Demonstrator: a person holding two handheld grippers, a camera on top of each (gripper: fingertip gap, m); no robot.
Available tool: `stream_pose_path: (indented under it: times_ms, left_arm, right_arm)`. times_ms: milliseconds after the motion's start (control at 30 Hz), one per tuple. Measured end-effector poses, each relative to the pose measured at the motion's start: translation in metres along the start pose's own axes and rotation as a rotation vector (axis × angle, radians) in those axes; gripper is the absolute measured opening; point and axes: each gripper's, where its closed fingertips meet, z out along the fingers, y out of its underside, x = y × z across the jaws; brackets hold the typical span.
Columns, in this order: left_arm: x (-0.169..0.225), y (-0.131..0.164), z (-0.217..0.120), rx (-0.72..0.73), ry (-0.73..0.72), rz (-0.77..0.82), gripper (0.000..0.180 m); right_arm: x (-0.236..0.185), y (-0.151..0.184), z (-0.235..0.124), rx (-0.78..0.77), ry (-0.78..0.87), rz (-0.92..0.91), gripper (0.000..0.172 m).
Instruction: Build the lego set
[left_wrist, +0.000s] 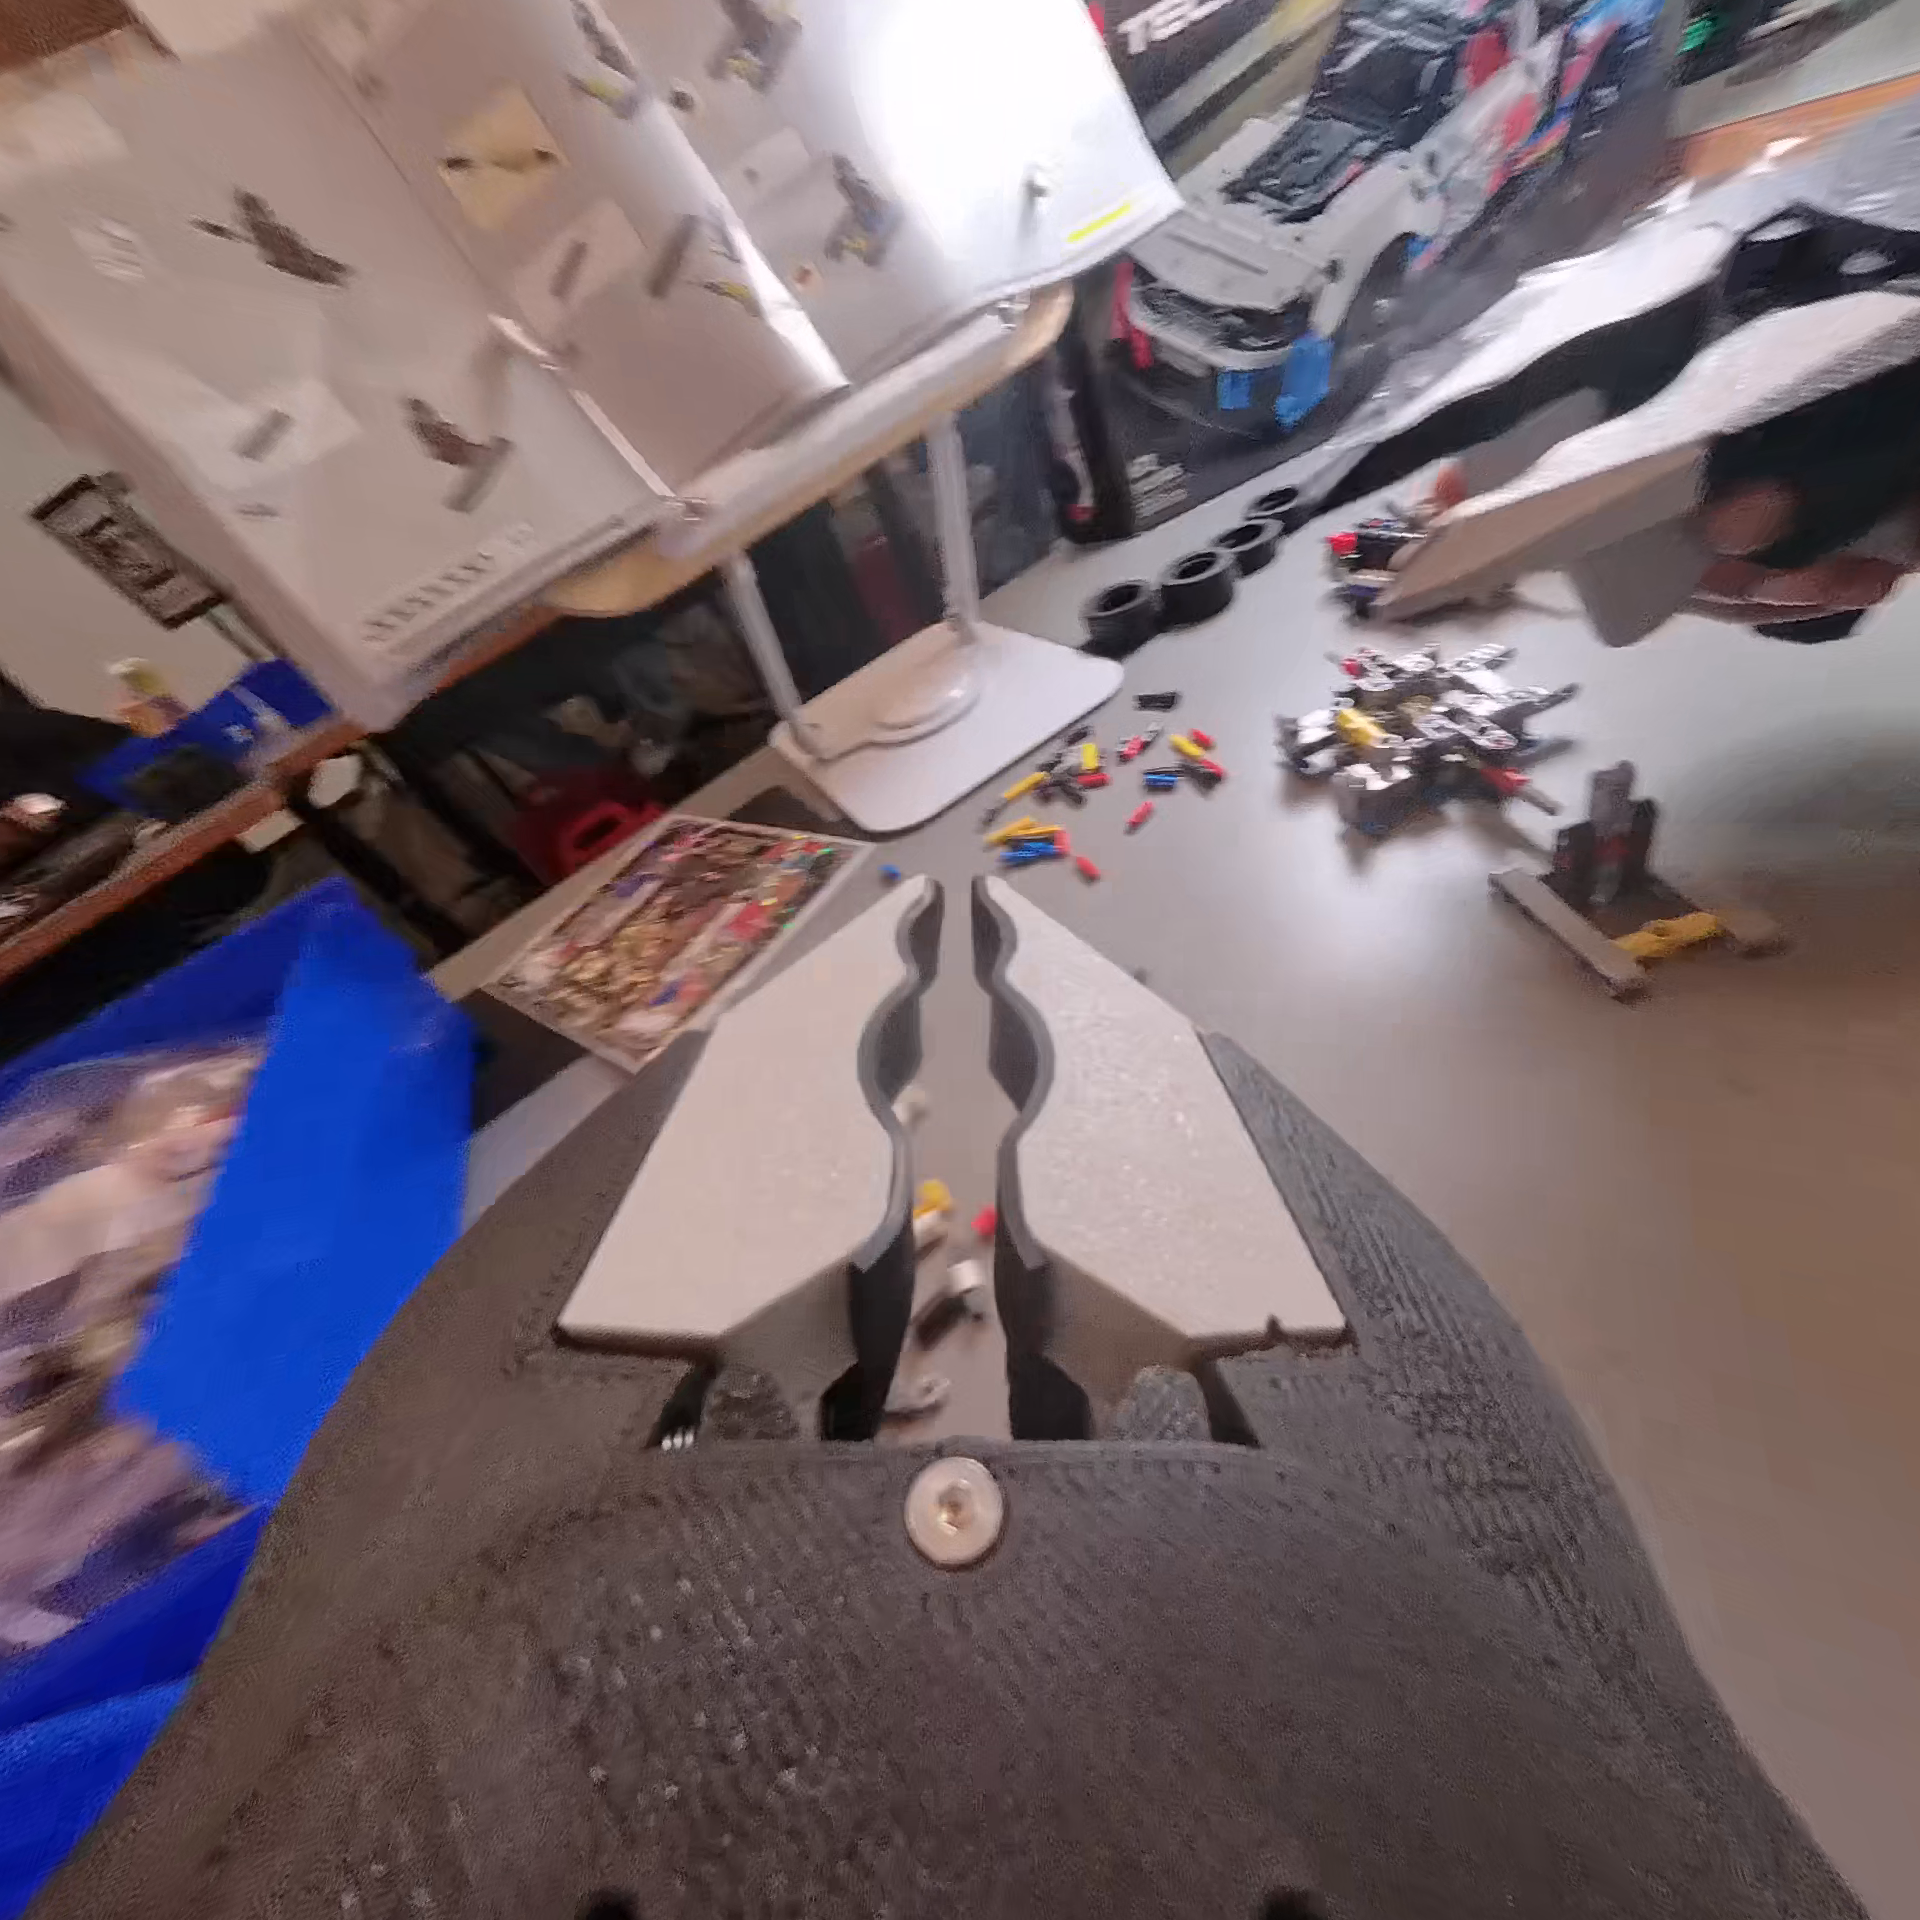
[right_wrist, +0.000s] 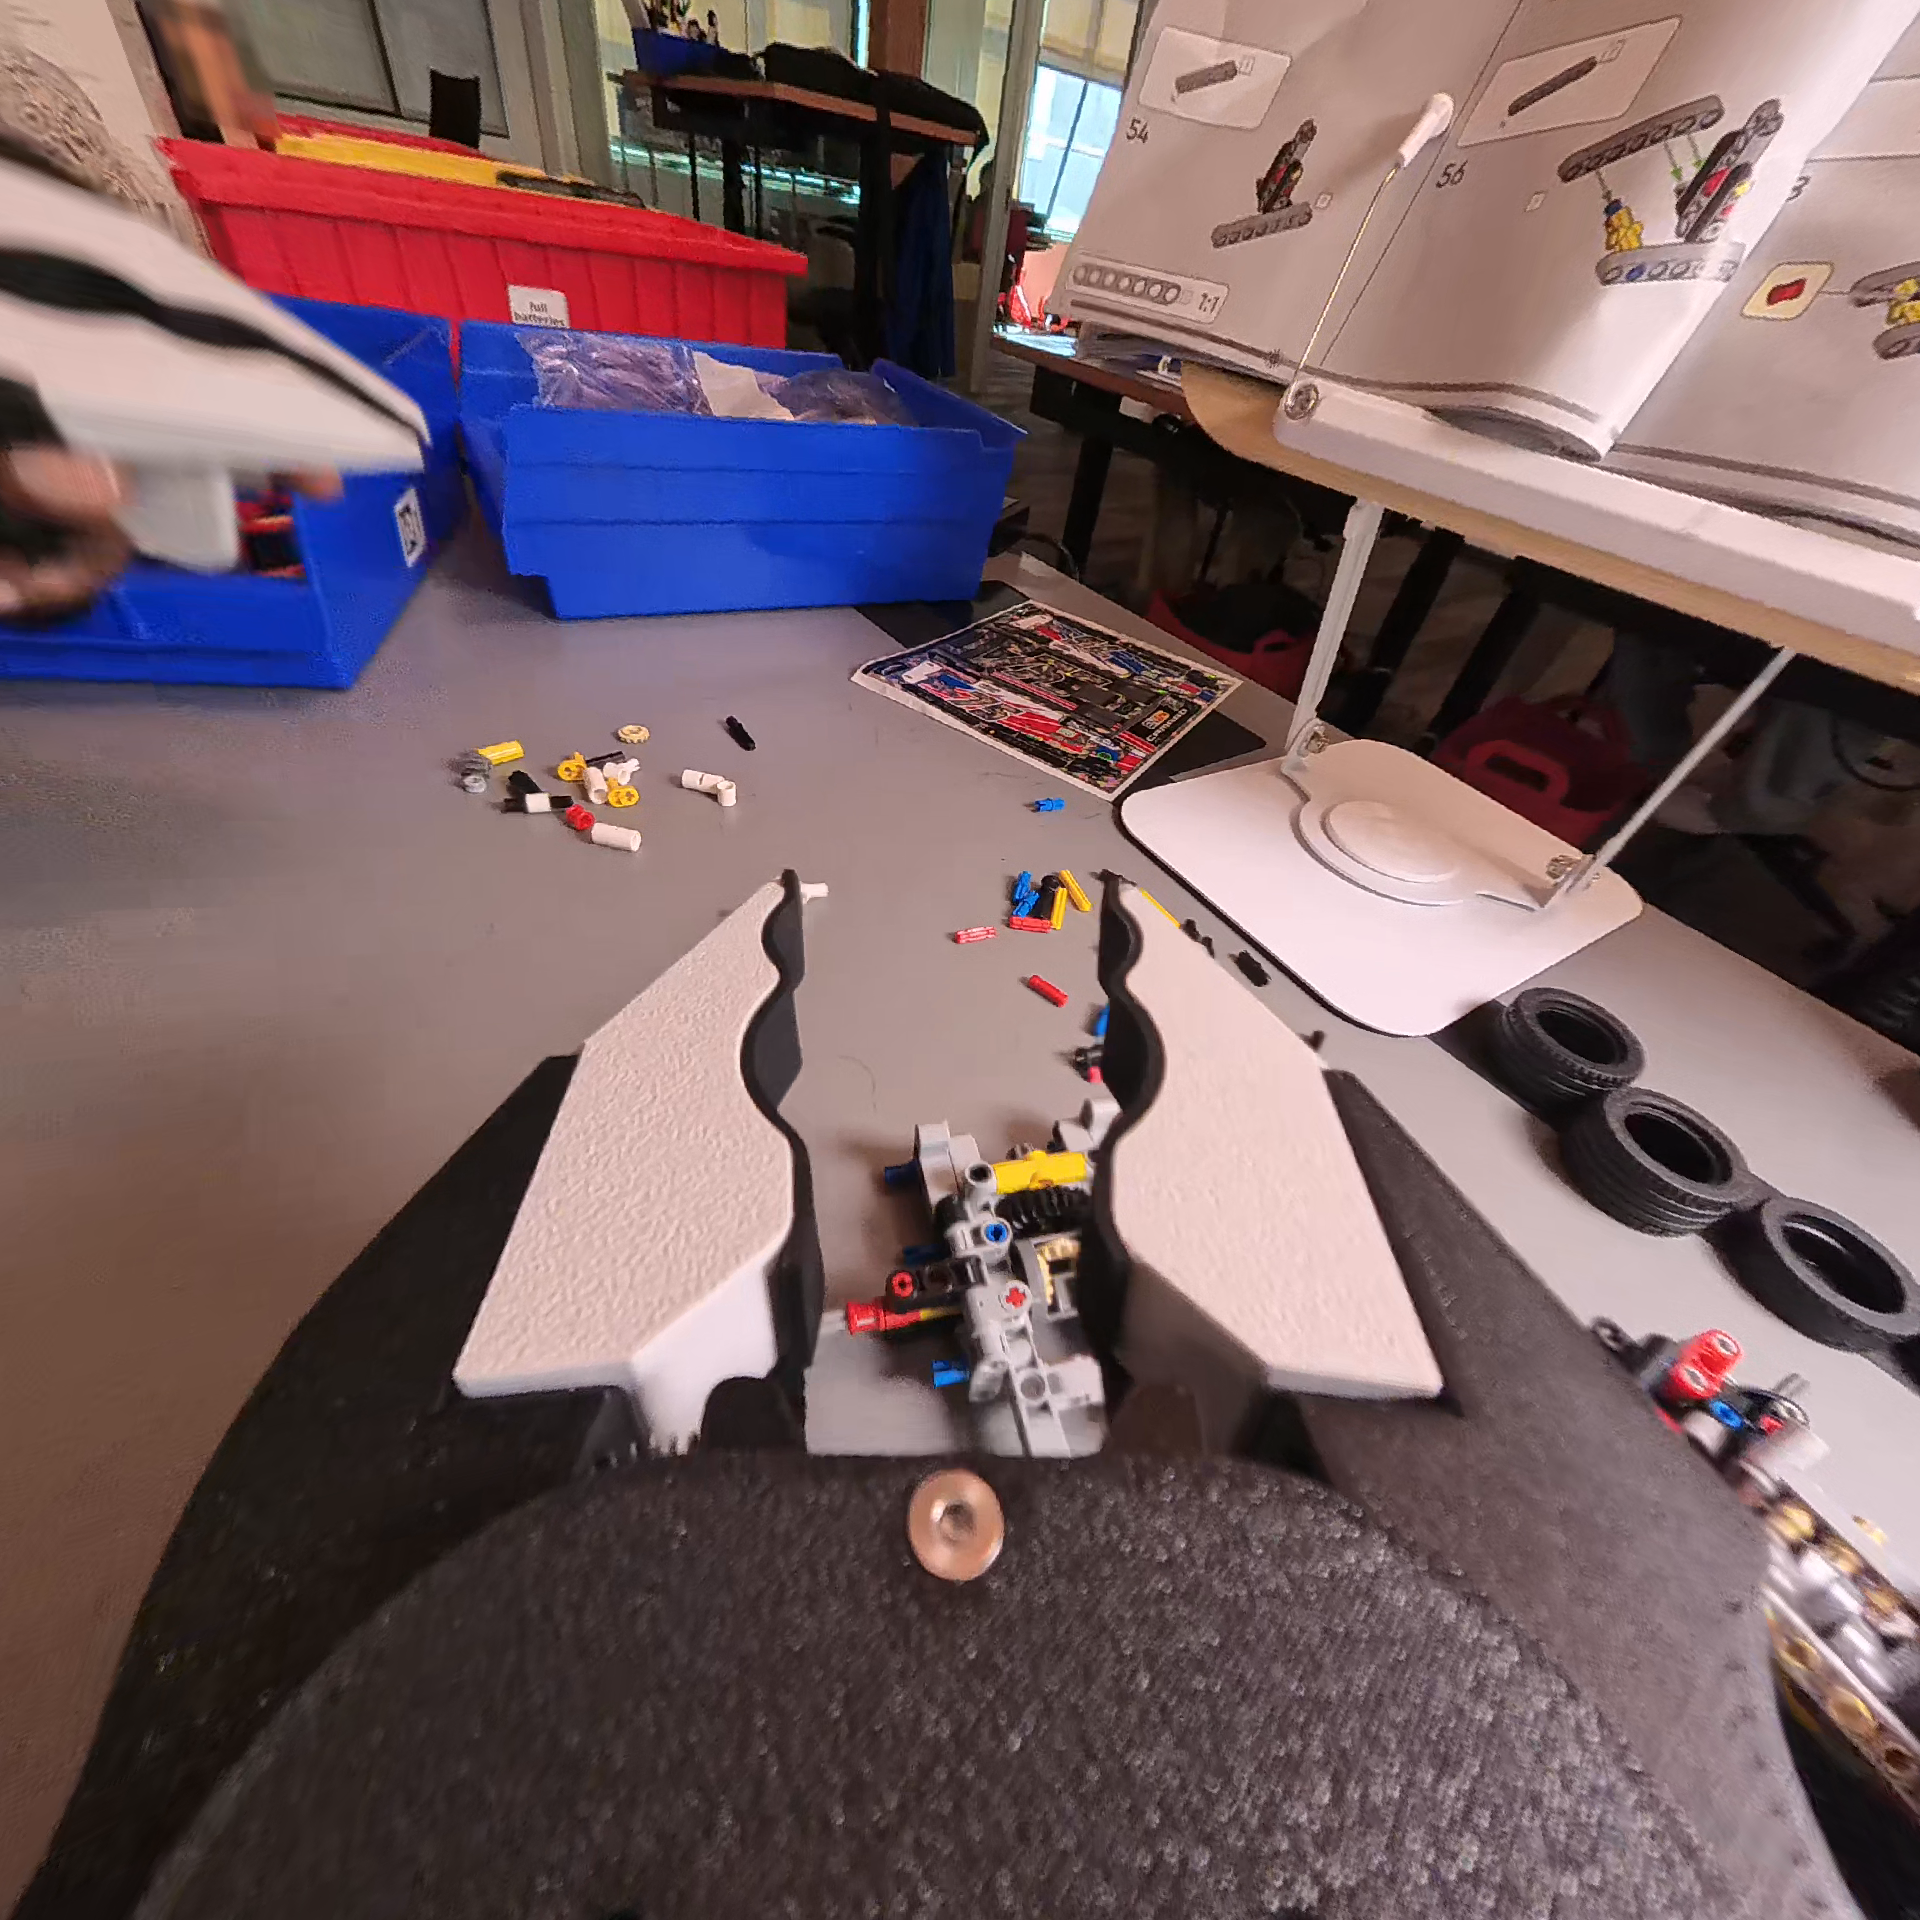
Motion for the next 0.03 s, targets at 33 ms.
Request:
stream_pose_path:
  times_ms: [33]
  left_arm:
    - [-0.0239, -0.0068, -0.0144, -0.030, -0.051, 0.006, 0.000]
  right_arm:
    - [0.0005, -0.0012, -0.0069, -0.001, 0.005, -0.016, 0.056]
